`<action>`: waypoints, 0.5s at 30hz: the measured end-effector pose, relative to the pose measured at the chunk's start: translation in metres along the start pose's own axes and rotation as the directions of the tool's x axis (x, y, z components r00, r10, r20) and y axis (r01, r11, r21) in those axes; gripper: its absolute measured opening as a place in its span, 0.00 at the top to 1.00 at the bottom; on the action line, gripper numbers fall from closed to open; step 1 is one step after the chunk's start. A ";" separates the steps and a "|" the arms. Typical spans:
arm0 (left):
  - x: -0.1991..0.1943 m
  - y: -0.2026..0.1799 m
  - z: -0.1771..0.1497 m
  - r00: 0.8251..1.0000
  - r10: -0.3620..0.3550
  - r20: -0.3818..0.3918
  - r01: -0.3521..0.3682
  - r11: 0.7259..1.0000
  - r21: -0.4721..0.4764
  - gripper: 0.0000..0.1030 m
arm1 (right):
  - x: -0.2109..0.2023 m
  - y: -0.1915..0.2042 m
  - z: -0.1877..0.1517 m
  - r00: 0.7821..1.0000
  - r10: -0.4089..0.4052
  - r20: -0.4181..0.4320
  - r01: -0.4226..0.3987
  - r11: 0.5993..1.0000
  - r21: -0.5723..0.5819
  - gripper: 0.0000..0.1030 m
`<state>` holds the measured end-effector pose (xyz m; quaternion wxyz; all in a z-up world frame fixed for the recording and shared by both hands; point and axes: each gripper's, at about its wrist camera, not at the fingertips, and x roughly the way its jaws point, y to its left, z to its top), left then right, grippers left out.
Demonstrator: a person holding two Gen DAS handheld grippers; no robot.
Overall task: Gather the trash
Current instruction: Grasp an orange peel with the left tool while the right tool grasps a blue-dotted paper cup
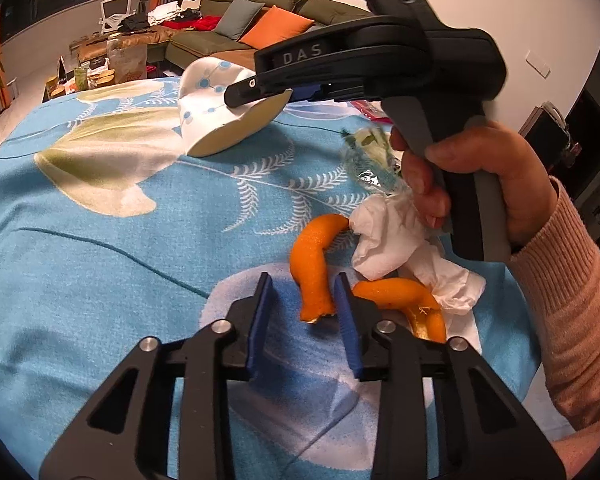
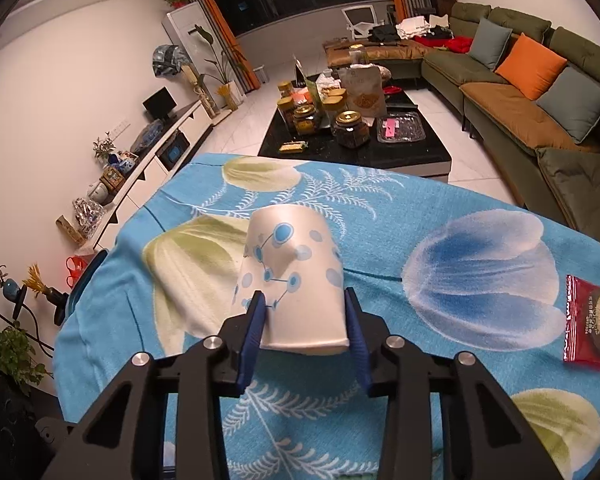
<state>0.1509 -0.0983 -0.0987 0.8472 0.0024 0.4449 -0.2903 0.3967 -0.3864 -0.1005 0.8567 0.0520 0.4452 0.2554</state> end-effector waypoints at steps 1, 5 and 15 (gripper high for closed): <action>0.001 0.001 0.000 1.000 -0.004 0.000 0.004 1.000 -0.001 0.79 | -0.002 0.000 -0.002 1.000 0.007 0.006 -0.007 1.000 0.005 0.67; 0.002 0.000 0.000 1.000 -0.002 0.004 0.002 1.000 0.002 0.86 | -0.010 0.002 -0.005 0.999 0.030 0.033 -0.030 0.999 0.016 0.70; -0.021 0.017 -0.006 0.999 -0.001 0.052 0.002 1.000 -0.028 0.87 | -0.042 0.013 -0.013 0.990 0.084 0.112 -0.087 0.996 0.024 0.73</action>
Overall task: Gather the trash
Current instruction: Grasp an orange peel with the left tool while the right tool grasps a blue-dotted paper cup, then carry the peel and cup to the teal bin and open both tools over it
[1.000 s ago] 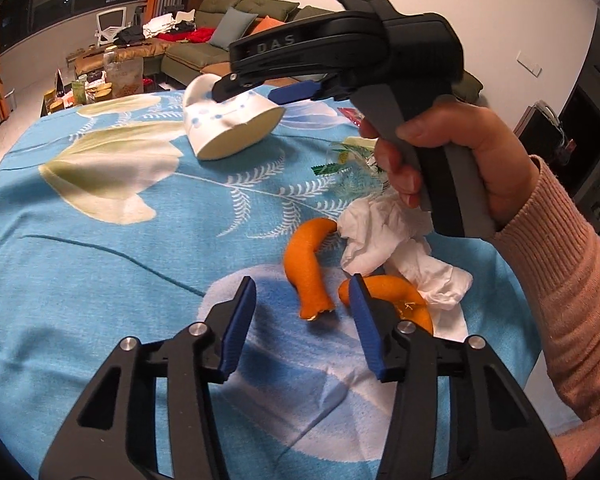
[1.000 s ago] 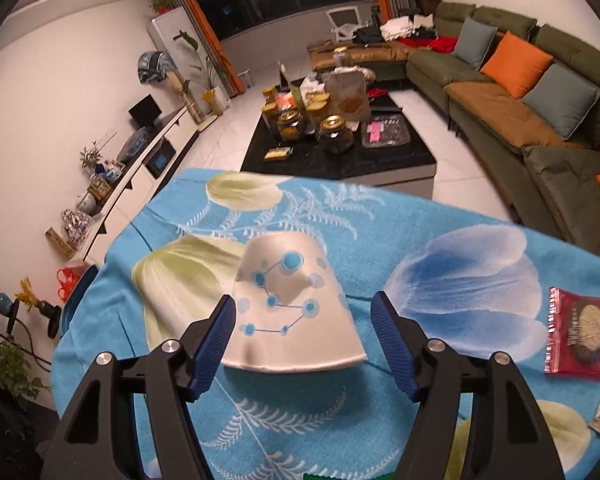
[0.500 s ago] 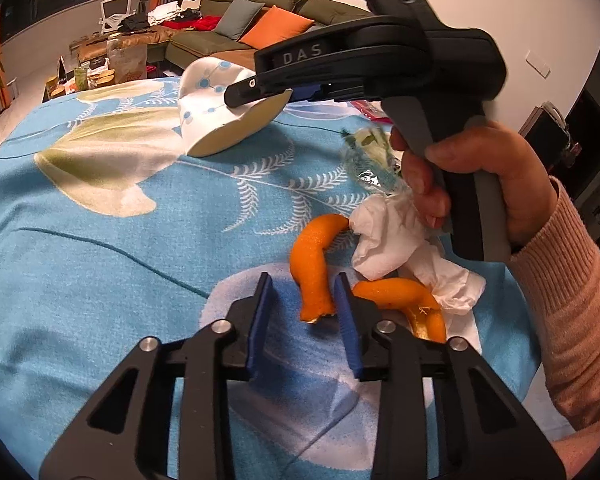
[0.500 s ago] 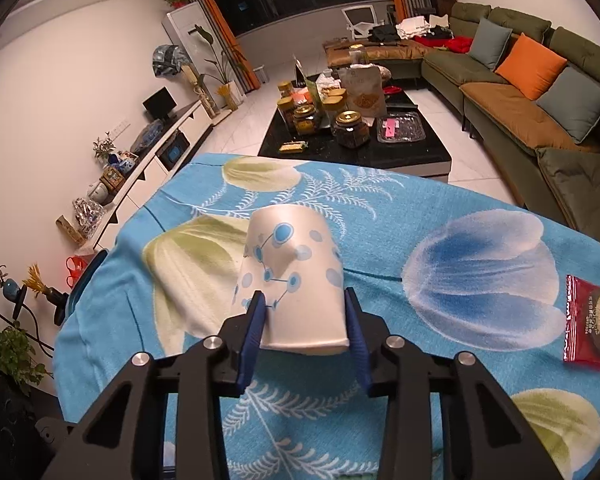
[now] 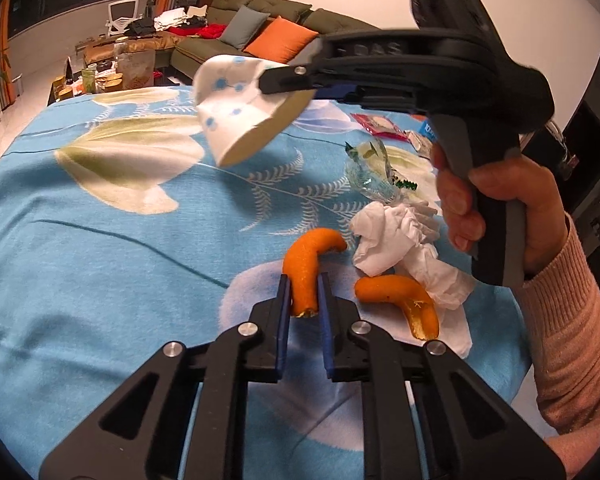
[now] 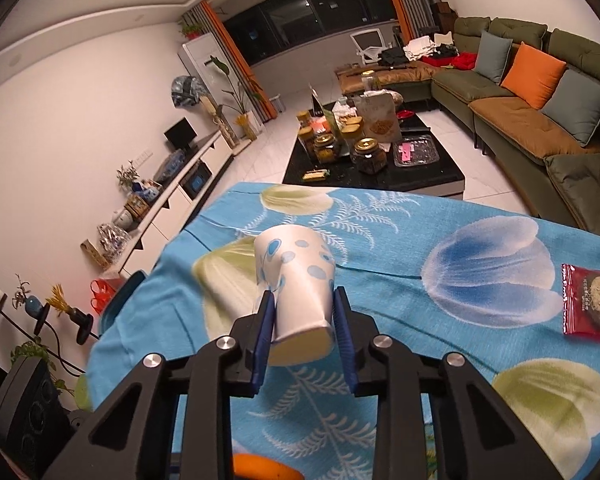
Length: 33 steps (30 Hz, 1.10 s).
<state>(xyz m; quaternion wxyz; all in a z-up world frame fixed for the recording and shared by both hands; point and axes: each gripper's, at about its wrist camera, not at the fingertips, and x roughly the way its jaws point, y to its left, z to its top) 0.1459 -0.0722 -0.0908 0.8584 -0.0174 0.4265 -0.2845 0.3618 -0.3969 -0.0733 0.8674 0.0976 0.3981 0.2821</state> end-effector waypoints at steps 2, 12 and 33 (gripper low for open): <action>-0.009 0.003 -0.004 1.000 0.005 0.012 -0.005 1.000 -0.008 0.87 | -0.006 0.002 -0.002 1.000 0.010 0.013 -0.011 1.000 0.005 0.73; -0.045 0.028 -0.015 0.997 0.043 0.071 -0.039 0.997 -0.060 0.87 | -0.027 0.021 -0.016 0.996 0.049 0.076 -0.051 0.999 0.019 0.73; -0.116 0.064 -0.038 0.971 0.165 0.173 -0.143 0.981 -0.133 0.88 | -0.032 0.058 -0.049 0.978 0.172 0.114 -0.181 0.981 0.070 0.73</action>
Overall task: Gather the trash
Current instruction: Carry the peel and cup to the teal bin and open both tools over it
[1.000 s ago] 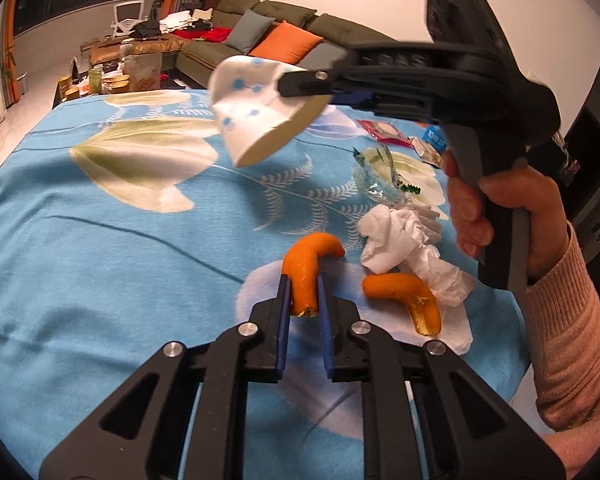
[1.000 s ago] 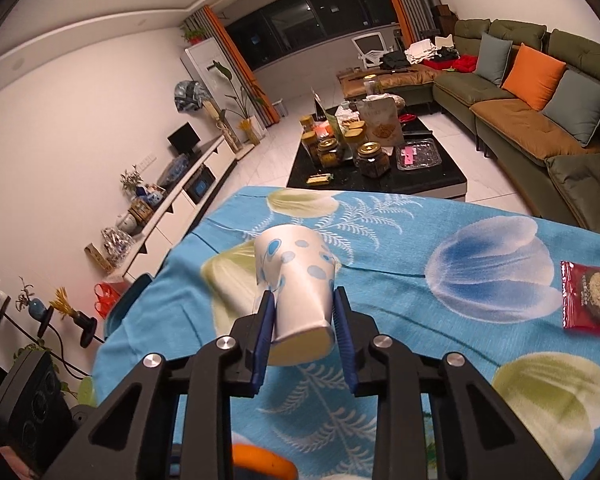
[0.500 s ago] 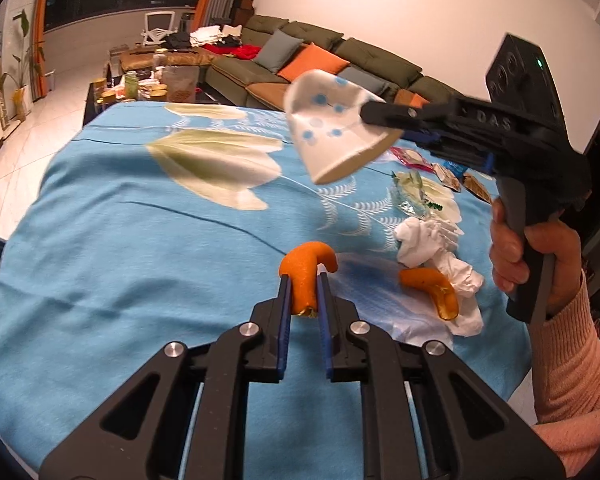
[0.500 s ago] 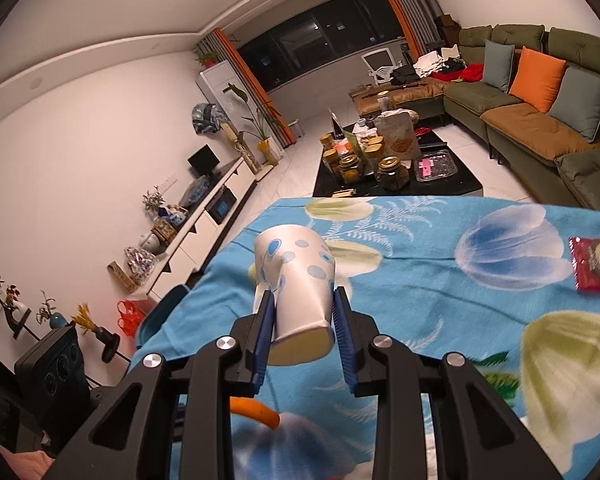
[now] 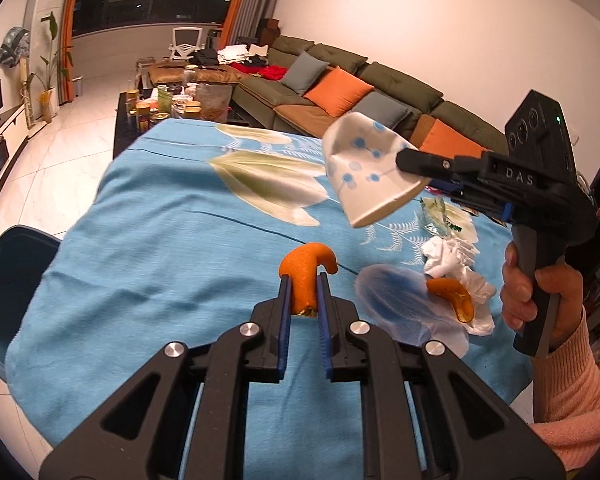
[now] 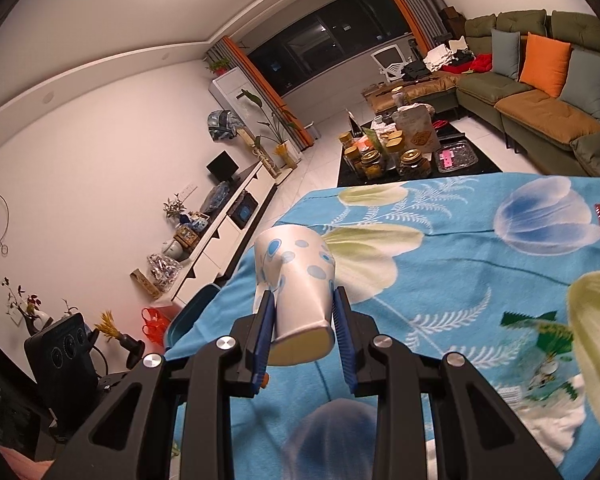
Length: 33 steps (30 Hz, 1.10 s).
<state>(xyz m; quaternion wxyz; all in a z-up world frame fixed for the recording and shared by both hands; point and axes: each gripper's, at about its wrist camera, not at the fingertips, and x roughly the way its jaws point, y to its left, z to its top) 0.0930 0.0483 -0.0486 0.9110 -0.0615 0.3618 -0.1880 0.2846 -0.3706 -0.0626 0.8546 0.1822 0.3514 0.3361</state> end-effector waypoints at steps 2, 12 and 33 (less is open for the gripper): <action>-0.004 0.003 -0.001 1.000 0.009 0.006 -0.009 1.000 -0.006 0.88 | 0.002 0.004 -0.002 1.000 0.006 -0.003 -0.006 1.000 0.001 0.73; -0.025 0.025 -0.004 0.998 0.054 0.037 -0.052 0.998 -0.041 0.88 | 0.017 0.019 -0.008 0.999 0.044 -0.032 -0.044 0.999 -0.002 0.73; -0.073 0.084 -0.008 0.980 0.175 0.095 -0.160 0.976 -0.149 0.88 | 0.070 0.067 -0.005 0.986 0.125 -0.109 -0.131 0.990 -0.046 0.73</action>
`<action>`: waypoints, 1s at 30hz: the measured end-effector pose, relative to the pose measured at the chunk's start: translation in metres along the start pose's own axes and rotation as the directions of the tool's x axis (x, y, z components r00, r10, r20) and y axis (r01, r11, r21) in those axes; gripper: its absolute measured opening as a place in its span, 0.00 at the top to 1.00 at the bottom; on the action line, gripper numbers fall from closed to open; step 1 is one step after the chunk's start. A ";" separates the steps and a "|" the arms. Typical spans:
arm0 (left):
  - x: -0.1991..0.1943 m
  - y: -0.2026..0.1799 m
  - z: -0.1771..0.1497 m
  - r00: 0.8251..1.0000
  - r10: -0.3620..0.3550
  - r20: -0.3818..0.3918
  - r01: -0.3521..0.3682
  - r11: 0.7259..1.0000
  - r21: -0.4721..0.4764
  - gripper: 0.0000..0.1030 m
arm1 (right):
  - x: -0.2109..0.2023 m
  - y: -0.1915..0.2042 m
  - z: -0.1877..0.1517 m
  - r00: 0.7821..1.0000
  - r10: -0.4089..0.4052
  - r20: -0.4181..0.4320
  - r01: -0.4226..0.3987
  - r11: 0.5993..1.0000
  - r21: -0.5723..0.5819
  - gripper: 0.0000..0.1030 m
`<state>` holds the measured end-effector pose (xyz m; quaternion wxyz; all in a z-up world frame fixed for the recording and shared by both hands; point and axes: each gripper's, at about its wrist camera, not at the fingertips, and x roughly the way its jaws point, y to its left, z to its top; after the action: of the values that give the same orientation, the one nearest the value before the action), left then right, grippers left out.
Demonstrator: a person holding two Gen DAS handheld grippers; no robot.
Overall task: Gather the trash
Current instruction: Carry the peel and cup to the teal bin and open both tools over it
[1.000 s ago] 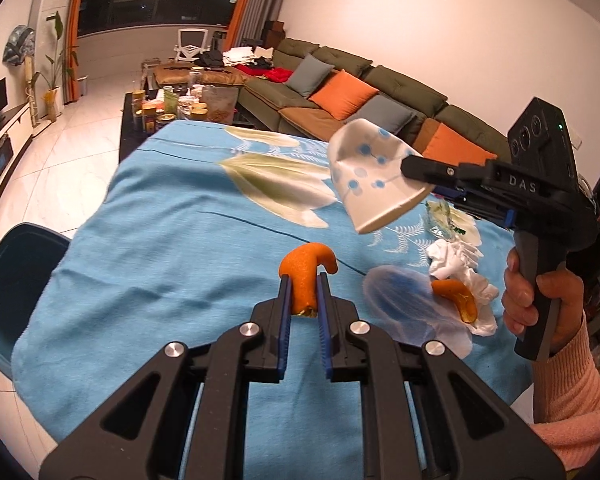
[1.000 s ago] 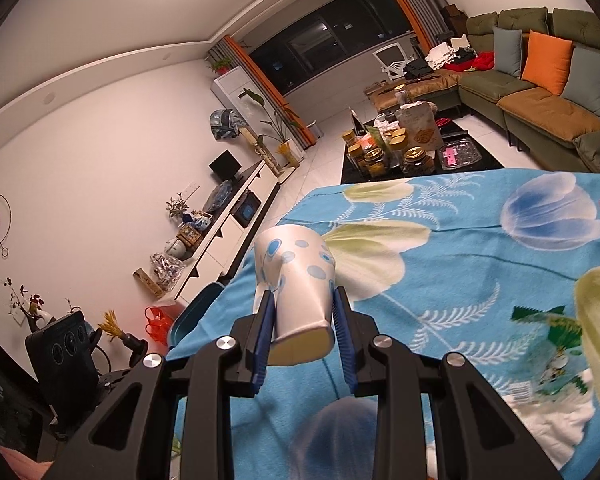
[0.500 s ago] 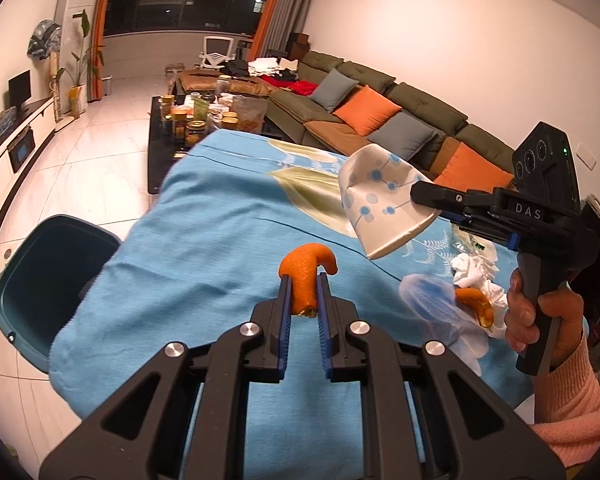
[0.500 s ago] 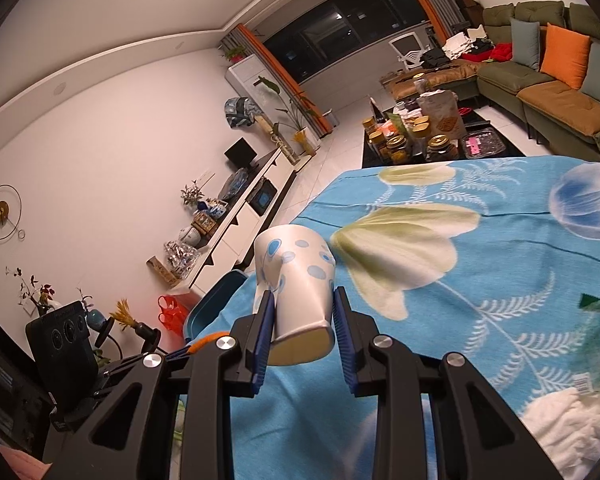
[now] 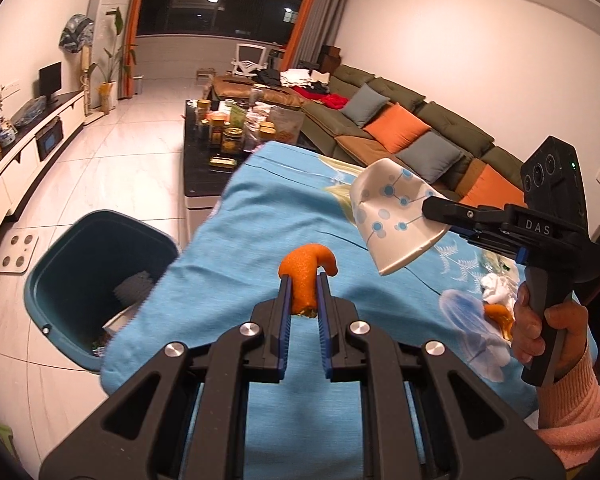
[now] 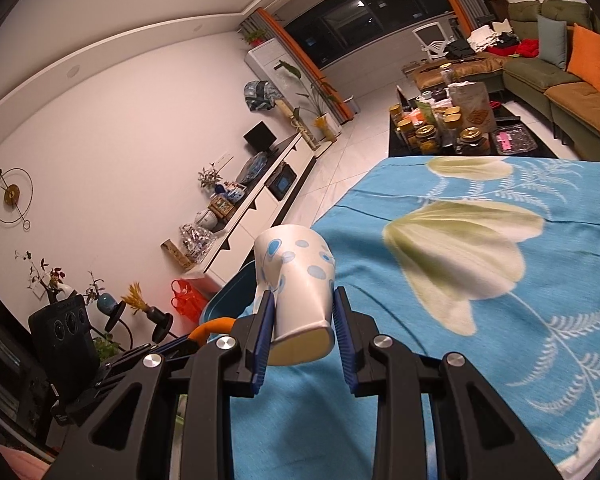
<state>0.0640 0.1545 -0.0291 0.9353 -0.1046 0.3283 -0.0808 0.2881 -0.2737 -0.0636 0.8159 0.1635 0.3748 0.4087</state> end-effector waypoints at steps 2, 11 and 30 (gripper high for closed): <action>-0.002 0.005 0.001 1.000 0.011 0.006 -0.011 1.000 -0.009 0.88 | 0.005 0.003 0.002 1.000 0.008 -0.007 -0.008 1.000 -0.002 0.73; -0.014 0.037 0.005 0.997 0.073 0.033 -0.071 0.995 -0.065 0.88 | 0.035 0.020 0.007 0.998 0.045 -0.050 -0.046 0.999 -0.023 0.73; -0.024 0.089 0.007 0.978 0.200 0.053 -0.190 0.970 -0.153 0.88 | 0.099 0.067 0.020 0.987 0.096 -0.131 -0.106 0.991 -0.077 0.73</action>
<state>0.0568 0.2470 -0.0317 0.9391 -0.1430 0.3101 0.0397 0.3044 -0.1542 -0.0591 0.7748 0.1214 0.3997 0.4746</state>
